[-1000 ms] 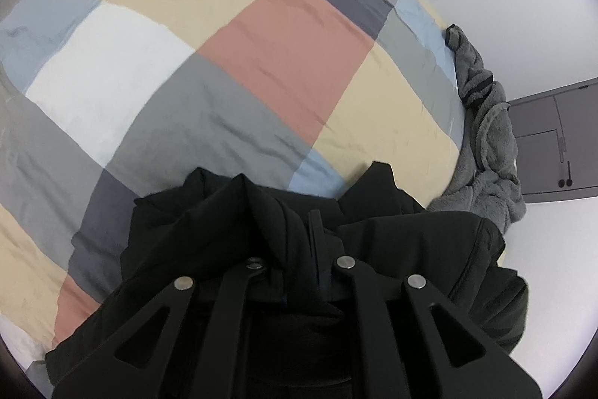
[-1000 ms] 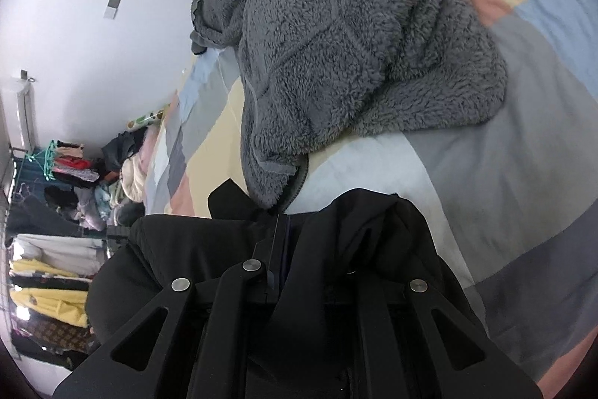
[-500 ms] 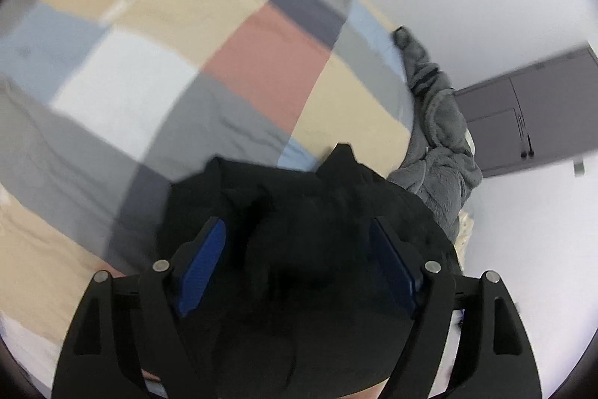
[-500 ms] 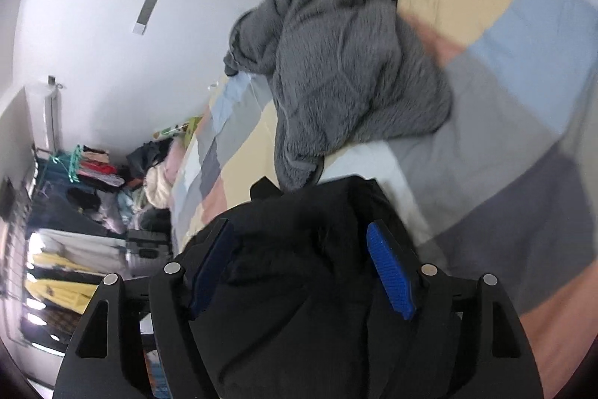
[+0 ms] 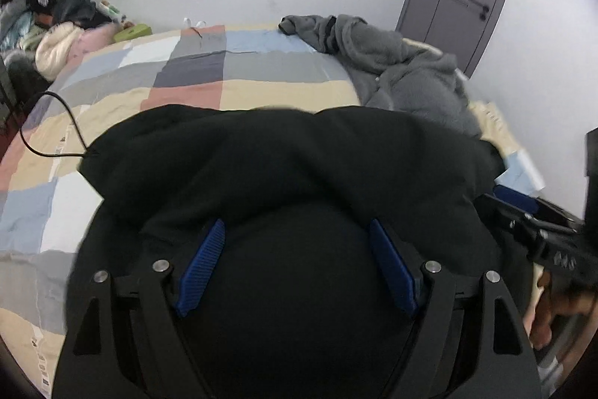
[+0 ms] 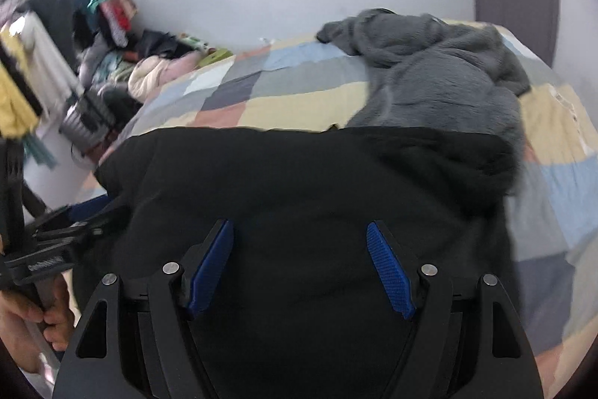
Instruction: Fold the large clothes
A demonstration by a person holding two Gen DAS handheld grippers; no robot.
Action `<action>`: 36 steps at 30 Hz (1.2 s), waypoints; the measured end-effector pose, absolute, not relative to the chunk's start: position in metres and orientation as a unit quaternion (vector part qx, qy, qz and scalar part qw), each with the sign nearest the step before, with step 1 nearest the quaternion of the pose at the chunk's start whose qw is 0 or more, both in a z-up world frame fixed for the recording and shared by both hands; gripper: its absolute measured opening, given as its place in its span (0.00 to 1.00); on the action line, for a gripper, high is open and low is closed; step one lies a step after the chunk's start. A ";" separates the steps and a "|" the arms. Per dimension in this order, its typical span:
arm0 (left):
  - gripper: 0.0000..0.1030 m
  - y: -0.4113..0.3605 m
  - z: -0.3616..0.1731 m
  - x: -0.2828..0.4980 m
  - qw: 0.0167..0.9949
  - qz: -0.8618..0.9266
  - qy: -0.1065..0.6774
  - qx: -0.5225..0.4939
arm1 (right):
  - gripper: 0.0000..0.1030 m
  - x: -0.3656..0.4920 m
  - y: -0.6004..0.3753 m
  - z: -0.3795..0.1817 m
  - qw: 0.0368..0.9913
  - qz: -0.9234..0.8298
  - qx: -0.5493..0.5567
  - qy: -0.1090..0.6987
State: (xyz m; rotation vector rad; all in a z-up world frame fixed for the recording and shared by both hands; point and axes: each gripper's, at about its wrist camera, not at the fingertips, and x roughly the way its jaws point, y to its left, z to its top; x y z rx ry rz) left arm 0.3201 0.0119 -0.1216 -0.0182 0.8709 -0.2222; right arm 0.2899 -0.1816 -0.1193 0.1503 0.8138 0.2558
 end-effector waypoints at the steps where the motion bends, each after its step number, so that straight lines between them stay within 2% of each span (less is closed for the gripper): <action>1: 0.77 0.007 -0.126 0.322 0.907 -0.097 0.410 0.011 | 0.71 0.293 -0.177 -0.125 0.913 0.119 0.063 0.384; 3: 0.77 0.000 -0.133 0.331 0.912 -0.088 0.399 0.039 | 0.72 0.300 -0.177 -0.133 0.917 0.119 0.064 0.375; 15: 0.78 0.002 -0.165 0.381 0.907 -0.063 0.417 0.022 | 0.77 0.357 -0.175 -0.163 0.911 0.114 0.066 0.392; 23: 0.78 0.008 -0.159 0.359 0.911 -0.070 0.407 0.011 | 0.77 0.338 -0.179 -0.162 0.913 0.131 0.068 0.379; 30: 0.79 0.060 -0.126 0.314 0.927 -0.069 0.369 -0.013 | 0.77 0.306 -0.204 -0.128 0.920 0.145 0.073 0.356; 36: 0.82 0.143 -0.120 0.292 0.927 -0.042 0.361 -0.095 | 0.80 0.278 -0.254 -0.117 0.929 0.118 0.078 0.342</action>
